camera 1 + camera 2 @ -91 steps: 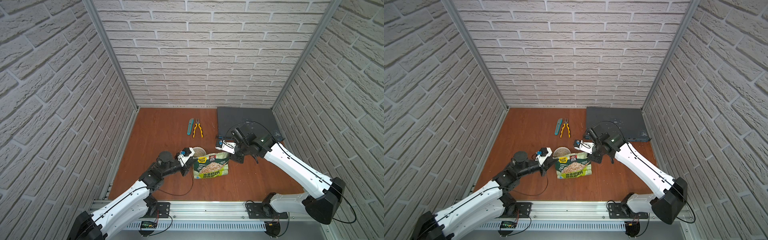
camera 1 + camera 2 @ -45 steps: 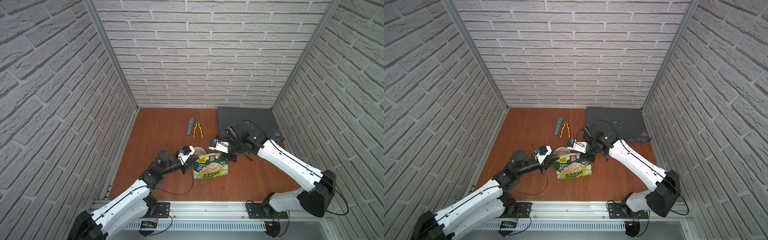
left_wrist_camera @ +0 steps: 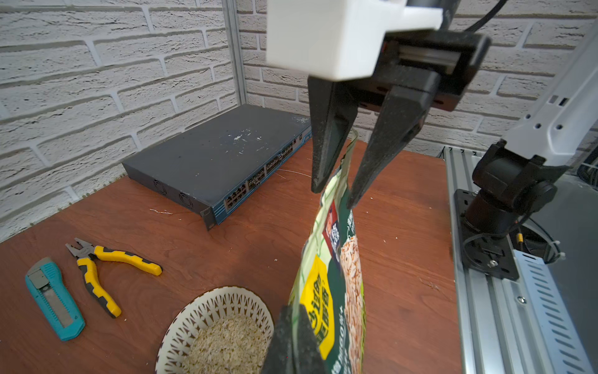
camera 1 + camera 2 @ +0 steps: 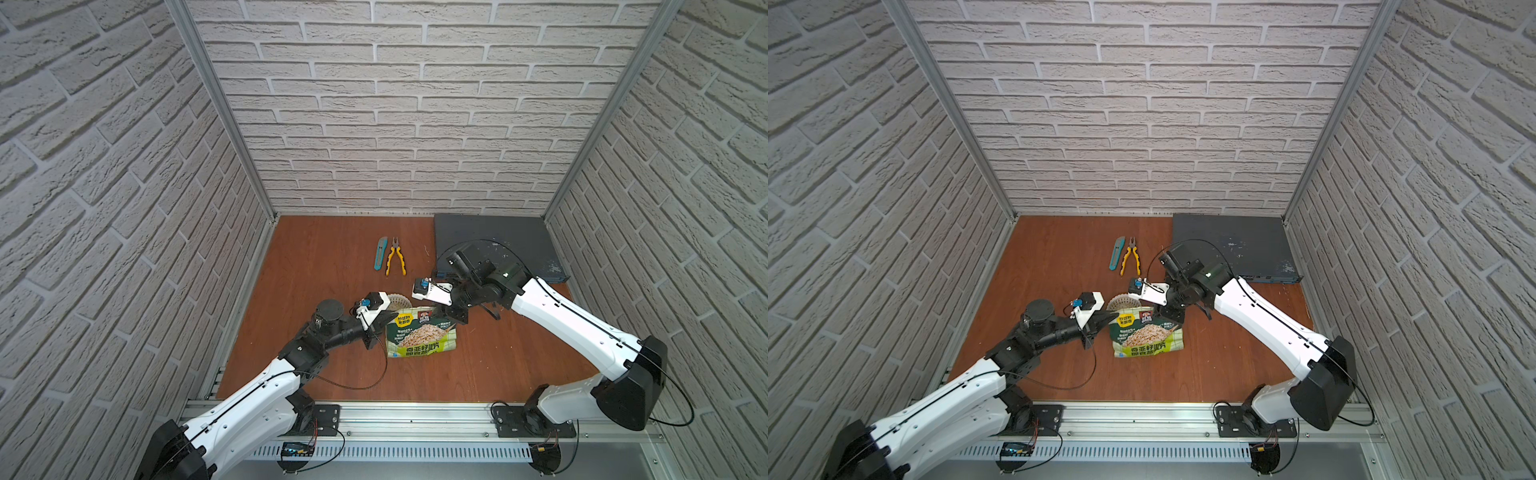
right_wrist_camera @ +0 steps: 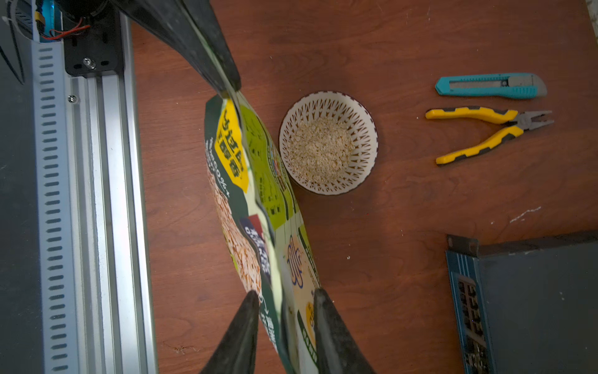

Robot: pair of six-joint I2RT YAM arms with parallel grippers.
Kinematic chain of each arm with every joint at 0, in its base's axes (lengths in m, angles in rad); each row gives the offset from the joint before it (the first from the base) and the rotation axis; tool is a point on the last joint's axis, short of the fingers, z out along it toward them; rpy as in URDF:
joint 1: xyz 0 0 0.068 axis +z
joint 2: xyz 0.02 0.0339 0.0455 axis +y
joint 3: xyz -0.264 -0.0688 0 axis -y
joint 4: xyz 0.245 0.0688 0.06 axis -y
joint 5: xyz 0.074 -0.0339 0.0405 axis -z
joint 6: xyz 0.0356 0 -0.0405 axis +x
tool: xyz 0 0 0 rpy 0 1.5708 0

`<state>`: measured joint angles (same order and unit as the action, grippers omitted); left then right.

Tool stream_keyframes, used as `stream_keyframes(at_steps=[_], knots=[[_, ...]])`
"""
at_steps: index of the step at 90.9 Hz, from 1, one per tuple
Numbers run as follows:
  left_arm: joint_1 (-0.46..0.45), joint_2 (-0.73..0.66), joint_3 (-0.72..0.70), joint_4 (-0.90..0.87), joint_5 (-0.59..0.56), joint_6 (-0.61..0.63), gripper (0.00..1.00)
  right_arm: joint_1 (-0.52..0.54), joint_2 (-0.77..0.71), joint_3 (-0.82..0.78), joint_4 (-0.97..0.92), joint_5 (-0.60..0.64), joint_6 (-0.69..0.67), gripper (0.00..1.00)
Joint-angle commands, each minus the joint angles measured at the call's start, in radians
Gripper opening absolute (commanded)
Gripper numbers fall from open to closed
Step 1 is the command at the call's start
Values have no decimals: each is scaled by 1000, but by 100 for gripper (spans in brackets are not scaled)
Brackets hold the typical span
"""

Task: Pour the oats into the breakfast bowl
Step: Close the oats bag at the center of the board.

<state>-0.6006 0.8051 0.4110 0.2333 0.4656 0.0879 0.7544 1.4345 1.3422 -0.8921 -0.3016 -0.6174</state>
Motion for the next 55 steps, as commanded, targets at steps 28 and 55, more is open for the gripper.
stream_keyframes(at_steps=[28,55], knots=[[6,-9,25,44,4,10,0,27,54,71,8,-21,-6,22],[6,-17,22,39,2,8,0,41,100,89,-12,-16,-12,4]])
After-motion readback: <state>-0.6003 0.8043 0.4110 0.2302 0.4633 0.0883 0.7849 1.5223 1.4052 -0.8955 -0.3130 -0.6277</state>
